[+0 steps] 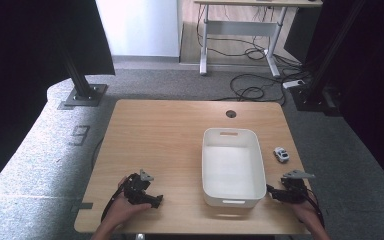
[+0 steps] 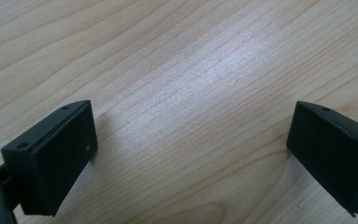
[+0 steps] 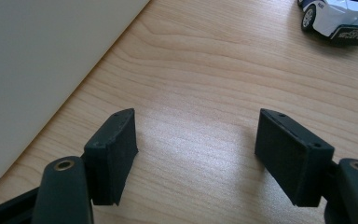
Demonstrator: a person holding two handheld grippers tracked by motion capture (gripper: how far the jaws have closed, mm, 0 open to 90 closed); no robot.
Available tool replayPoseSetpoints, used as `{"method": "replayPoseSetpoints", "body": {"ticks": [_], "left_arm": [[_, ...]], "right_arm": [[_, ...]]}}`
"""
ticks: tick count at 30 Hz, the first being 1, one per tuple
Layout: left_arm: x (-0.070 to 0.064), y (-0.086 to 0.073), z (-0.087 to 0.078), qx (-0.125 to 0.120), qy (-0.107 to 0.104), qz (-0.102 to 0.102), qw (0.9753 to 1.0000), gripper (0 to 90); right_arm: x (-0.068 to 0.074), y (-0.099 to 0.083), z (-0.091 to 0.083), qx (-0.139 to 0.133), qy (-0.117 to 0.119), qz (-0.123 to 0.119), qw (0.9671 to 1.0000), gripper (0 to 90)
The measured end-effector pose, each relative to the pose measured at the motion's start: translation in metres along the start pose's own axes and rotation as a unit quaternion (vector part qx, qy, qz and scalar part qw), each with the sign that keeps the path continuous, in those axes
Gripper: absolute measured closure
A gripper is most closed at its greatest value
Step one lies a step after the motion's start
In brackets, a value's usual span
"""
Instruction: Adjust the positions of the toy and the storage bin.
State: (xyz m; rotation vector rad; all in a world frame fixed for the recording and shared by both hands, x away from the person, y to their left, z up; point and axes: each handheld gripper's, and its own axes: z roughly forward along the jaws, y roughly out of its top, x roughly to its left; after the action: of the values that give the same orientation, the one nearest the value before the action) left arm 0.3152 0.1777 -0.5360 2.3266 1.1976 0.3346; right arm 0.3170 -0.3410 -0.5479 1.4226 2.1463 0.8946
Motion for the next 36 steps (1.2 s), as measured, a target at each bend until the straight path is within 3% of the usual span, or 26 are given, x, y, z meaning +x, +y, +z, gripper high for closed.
{"method": "replayPoseSetpoints", "body": {"ticks": [18,30,36], "left_arm": [[0.000,0.000,0.000,0.001,-0.002,0.002,1.0000,1.3],[0.000,0.000,0.000,0.002,-0.002,0.003,1.0000,0.9],[0.000,0.000,0.000,0.002,-0.001,0.002,1.0000,0.9]], "right_arm": [[-0.001,-0.001,0.000,-0.003,0.006,-0.008,0.9999,29.5],[0.000,0.002,0.000,0.003,-0.001,-0.001,1.0000,29.3],[-0.001,0.007,-0.012,-0.023,0.002,0.018,0.9996,30.2]]}}
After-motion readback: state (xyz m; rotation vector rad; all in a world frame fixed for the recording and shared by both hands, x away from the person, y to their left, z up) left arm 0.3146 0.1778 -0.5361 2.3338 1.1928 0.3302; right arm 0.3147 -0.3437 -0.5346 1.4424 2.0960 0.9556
